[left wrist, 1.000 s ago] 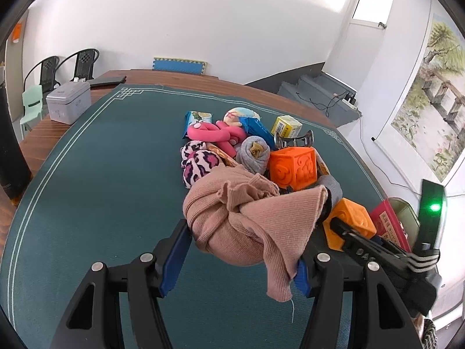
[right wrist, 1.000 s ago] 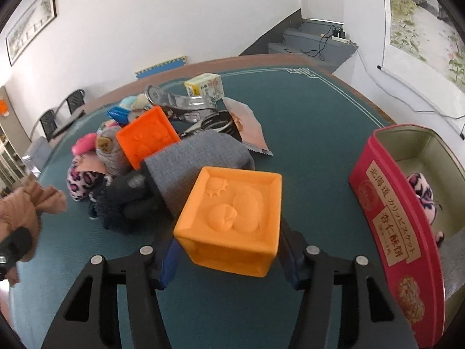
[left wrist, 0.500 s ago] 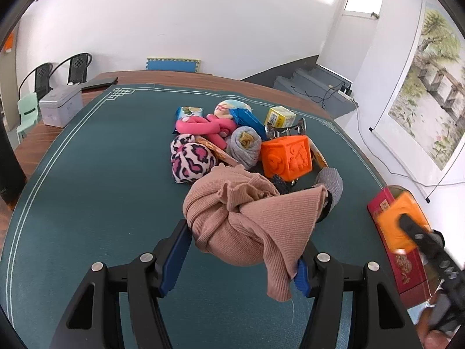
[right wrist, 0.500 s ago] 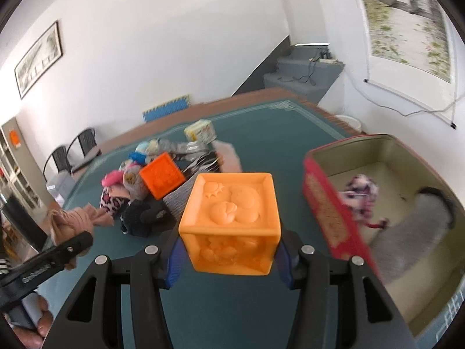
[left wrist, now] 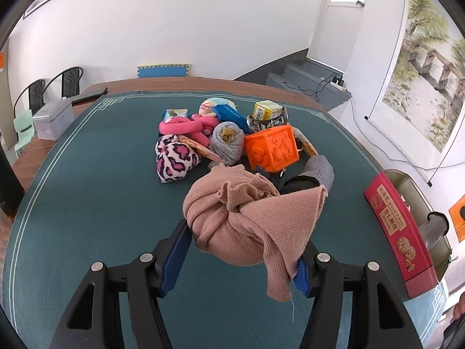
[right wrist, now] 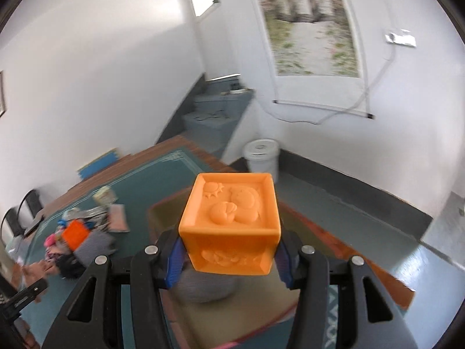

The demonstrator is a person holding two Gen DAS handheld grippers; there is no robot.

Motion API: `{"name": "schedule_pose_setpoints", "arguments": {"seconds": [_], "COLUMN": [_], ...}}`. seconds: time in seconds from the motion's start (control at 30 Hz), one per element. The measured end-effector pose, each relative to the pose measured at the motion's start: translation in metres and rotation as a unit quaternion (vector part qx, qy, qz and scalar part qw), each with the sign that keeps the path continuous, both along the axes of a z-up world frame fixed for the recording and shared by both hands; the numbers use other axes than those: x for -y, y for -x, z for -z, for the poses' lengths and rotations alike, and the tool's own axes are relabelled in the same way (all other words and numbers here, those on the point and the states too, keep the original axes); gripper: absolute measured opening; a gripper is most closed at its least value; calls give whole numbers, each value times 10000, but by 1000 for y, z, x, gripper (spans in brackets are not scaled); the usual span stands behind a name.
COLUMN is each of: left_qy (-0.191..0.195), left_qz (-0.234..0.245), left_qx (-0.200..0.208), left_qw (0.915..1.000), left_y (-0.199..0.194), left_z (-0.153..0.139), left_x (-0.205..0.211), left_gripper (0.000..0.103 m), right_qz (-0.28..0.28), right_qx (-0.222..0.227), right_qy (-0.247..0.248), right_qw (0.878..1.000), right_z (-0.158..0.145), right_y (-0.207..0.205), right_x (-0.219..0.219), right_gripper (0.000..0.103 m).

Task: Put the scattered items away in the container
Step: 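Carry the orange cube into the red tin and open the right gripper, then lower the beige cloth into the red tin and open the left gripper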

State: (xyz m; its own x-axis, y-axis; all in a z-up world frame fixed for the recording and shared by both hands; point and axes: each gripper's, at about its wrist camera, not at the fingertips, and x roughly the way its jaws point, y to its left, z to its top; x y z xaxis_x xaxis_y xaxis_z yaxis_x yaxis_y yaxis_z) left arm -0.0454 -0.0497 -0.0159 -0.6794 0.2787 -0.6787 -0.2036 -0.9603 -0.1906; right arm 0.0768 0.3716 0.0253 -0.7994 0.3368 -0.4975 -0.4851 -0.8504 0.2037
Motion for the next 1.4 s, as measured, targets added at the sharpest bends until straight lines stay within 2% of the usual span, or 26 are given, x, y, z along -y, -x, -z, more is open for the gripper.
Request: {"name": "schedule_pose_setpoints", "arguments": {"seconds": [0.2, 0.4, 0.73, 0.87, 0.97, 1.1, 1.4], "left_qy": [130, 158, 166, 121, 26, -154, -53], "left_qz": [119, 322, 699, 1050, 1415, 2054, 2876], "left_qx": [-72, -54, 23, 29, 26, 50, -72], "left_qw": [9998, 9993, 9974, 9944, 9899, 9785, 9577], "left_y": [-6, -13, -26, -36, -45, -63, -83], "left_z": [-3, -6, -12, -19, -26, -34, -40], "left_x": [-12, -29, -66, -93, -116, -157, -237], "left_gripper": [64, 64, 64, 64, 64, 64, 64], "right_qz": [218, 110, 206, 320, 374, 420, 507], "right_qx": [207, 318, -63, -215, -298, -350, -371], "right_qy": [62, 262, 372, 392, 478, 526, 530], "right_qw": [9995, 9991, 9991, 9985, 9977, 9971, 9966], "right_z": [10, 19, 23, 25, 27, 29, 35], "right_y": [2, 10, -8, -18, -24, -33, -54], "right_x": [-31, -41, -51, -54, -60, -66, -80], "right_gripper": [56, 58, 61, 61, 61, 61, 61]}}
